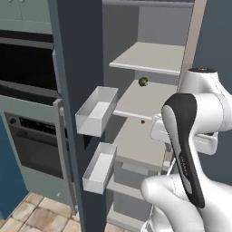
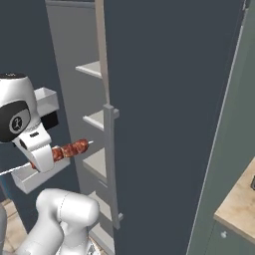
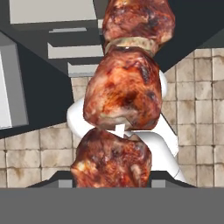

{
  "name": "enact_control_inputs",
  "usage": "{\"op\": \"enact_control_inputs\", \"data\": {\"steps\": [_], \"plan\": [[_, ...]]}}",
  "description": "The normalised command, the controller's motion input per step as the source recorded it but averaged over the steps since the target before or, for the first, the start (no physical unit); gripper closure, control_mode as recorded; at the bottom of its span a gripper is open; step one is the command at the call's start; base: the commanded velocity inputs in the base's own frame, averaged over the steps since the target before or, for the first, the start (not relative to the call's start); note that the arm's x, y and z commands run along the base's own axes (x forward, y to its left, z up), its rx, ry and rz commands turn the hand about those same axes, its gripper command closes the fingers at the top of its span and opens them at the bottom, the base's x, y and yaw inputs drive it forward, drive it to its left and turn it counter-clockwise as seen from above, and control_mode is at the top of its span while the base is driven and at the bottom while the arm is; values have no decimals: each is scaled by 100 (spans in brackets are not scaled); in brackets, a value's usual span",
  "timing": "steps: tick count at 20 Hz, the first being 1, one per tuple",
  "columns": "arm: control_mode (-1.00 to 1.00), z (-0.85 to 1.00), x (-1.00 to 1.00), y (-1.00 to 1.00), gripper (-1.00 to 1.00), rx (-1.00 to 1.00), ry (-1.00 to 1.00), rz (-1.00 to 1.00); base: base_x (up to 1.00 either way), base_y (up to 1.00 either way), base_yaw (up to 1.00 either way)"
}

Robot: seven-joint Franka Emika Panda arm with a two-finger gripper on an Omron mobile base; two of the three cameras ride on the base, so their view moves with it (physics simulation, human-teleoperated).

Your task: Store the kebab skewer in the freezer for long-term storage. Close the freezer door after placing the cooked food.

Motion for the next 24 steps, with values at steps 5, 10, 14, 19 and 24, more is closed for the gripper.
{"op": "enact_control_inputs", "data": {"steps": [5, 10, 14, 19, 24], "plan": [[100, 0, 0, 0, 100, 0, 0, 0, 16, 30, -2], [100, 0, 0, 0, 100, 0, 0, 0, 5, 26, 0], [100, 0, 0, 0, 100, 0, 0, 0, 19, 3, 0], [100, 0, 0, 0, 100, 0, 0, 0, 48, 0, 0], [100, 0, 0, 0, 100, 0, 0, 0, 52, 0, 0]]}}
